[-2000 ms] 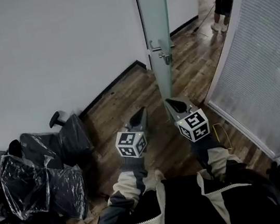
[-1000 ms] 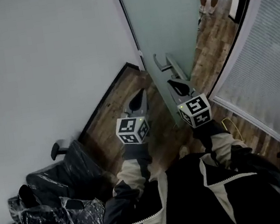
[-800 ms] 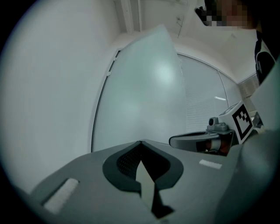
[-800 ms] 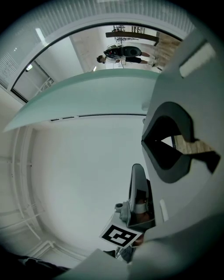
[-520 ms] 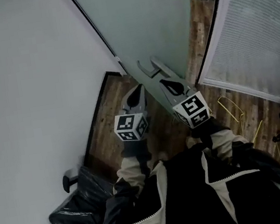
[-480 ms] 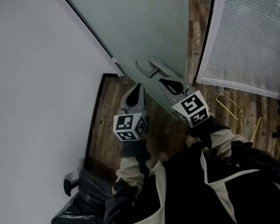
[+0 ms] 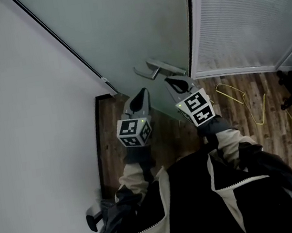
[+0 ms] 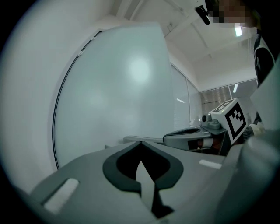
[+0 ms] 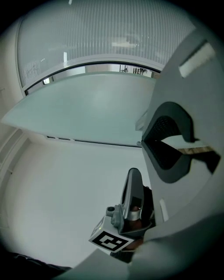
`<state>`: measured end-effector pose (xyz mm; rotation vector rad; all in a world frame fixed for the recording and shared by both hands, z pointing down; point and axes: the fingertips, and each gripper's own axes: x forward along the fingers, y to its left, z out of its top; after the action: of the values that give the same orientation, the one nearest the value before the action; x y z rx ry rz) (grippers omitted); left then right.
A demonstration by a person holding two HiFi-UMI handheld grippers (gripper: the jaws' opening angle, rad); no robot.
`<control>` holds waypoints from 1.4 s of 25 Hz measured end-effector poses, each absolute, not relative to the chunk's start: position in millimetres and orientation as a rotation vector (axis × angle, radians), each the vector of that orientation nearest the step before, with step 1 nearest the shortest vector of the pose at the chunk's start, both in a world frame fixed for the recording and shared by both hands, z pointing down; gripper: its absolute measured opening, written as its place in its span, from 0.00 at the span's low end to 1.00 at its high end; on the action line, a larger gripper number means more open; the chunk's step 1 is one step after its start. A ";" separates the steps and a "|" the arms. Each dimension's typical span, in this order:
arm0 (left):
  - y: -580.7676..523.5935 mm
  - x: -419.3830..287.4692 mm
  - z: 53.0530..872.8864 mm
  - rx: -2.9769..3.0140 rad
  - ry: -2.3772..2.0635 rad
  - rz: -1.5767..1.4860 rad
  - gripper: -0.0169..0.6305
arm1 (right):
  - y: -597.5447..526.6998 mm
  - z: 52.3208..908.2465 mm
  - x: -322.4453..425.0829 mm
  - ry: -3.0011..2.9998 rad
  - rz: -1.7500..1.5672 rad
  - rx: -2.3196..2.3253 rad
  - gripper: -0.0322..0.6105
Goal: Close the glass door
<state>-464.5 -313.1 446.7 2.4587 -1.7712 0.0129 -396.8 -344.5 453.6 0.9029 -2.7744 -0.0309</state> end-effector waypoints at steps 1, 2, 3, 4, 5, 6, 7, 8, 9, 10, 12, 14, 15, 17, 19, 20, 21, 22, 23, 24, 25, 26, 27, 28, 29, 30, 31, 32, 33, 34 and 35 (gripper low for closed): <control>-313.7 -463.6 446.8 2.471 -1.757 0.012 0.03 | -343.7 454.9 -398.0 -2.759 -0.038 0.910 0.05; -314.3 -463.3 446.7 2.480 -1.746 0.011 0.03 | -343.3 456.5 -399.8 -2.744 -0.054 0.912 0.05; -315.1 -463.5 446.2 2.489 -1.739 0.010 0.03 | -343.8 458.2 -401.9 -2.725 -0.082 0.912 0.05; -316.0 -463.9 445.5 2.498 -1.732 0.008 0.03 | -344.8 459.9 -404.0 -2.700 -0.123 0.910 0.05; -316.7 -464.2 444.9 2.506 -1.725 0.006 0.03 | -345.9 461.4 -405.7 -2.663 -0.180 0.906 0.05; -317.4 -464.5 444.3 2.512 -1.717 0.003 0.03 | -347.2 462.5 -407.2 -2.611 -0.261 0.899 0.05; -318.1 -464.6 443.7 2.518 -1.709 -0.002 0.03 | -348.5 463.2 -409.2 -2.539 -0.370 0.887 0.05; -318.7 -464.3 443.2 2.522 -1.700 -0.007 0.03 | -349.8 463.9 -412.4 -2.451 -0.499 0.868 0.05; -318.8 -463.7 443.0 2.526 -1.691 -0.012 0.03 | -351.1 465.2 -416.8 -2.353 -0.632 0.840 0.05; -318.4 -462.8 443.4 2.530 -1.683 -0.014 0.03 | -352.1 467.8 -422.0 -2.254 -0.749 0.801 0.06; -317.0 -460.3 444.2 2.535 -1.673 -0.015 0.03 | -354.6 477.6 -432.2 -2.091 -0.897 0.703 0.11; -316.7 -458.9 445.1 2.537 -1.667 -0.014 0.03 | -361.7 490.7 -439.2 -1.972 -0.973 0.621 0.26; -316.8 -459.7 445.9 2.536 -1.667 -0.015 0.03 | -366.7 497.2 -442.0 -1.920 -1.004 0.593 0.34; -315.5 -463.9 448.7 2.531 -1.667 -0.020 0.03 | -376.3 509.0 -446.9 -1.816 -1.068 0.558 0.42; -312.6 -468.3 450.7 2.527 -1.669 -0.030 0.03 | -382.4 518.2 -453.8 -1.735 -1.120 0.530 0.51; -311.0 -469.3 450.8 2.526 -1.668 -0.034 0.03 | -384.1 520.7 -457.8 -1.708 -1.146 0.519 0.51; -309.5 -469.4 451.0 2.527 -1.667 -0.035 0.03 | -385.8 522.3 -460.8 -1.687 -1.169 0.510 0.53; -308.4 -469.1 451.4 2.529 -1.665 -0.032 0.03 | -388.0 523.7 -462.4 -1.665 -1.188 0.504 0.54; -308.0 -468.9 451.9 2.533 -1.662 -0.029 0.03 | -391.1 525.0 -462.9 -1.641 -1.205 0.500 0.54; -308.0 -468.9 452.2 2.536 -1.659 -0.030 0.03 | -394.3 526.3 -462.5 -1.614 -1.221 0.498 0.52; -308.3 -469.4 452.8 2.536 -1.655 -0.033 0.03 | -397.1 528.0 -462.0 -1.588 -1.235 0.496 0.35; -308.9 -470.6 453.6 2.536 -1.653 -0.039 0.03 | -399.0 530.3 -462.1 -1.566 -1.248 0.492 0.25; -309.7 -472.5 454.3 2.535 -1.653 -0.047 0.03 | -400.3 532.6 -462.7 -1.550 -1.260 0.489 0.24; -310.5 -474.4 454.7 2.534 -1.655 -0.056 0.03 | -401.5 534.3 -463.5 -1.542 -1.267 0.488 0.24; -311.1 -475.6 454.9 2.531 -1.657 -0.061 0.03 | -402.8 535.0 -463.9 -1.541 -1.270 0.487 0.24; -311.3 -475.8 454.8 2.529 -1.657 -0.064 0.03 | -404.2 534.9 -463.4 -1.542 -1.271 0.487 0.24; -311.2 -475.2 454.5 2.526 -1.658 -0.065 0.03 | -405.8 534.4 -461.9 -1.542 -1.274 0.486 0.24; -310.7 -473.9 454.2 2.523 -1.658 -0.066 0.03 | -407.7 533.8 -459.8 -1.542 -1.275 0.487 0.24; -310.1 -472.3 454.1 2.522 -1.656 -0.067 0.03 | -410.0 533.6 -457.4 -1.543 -1.273 0.487 0.25; -309.8 -471.0 454.5 2.522 -1.654 -0.067 0.03 | -412.9 533.8 -455.0 -1.542 -1.267 0.488 0.25; -310.1 -470.5 455.4 2.523 -1.652 -0.066 0.03 | -416.7 534.1 -453.0 -1.538 -1.262 0.489 0.25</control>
<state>-470.5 -310.1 455.4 2.5232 -1.6524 -0.0663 -453.0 -416.7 534.1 0.4892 -1.5385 -1.2617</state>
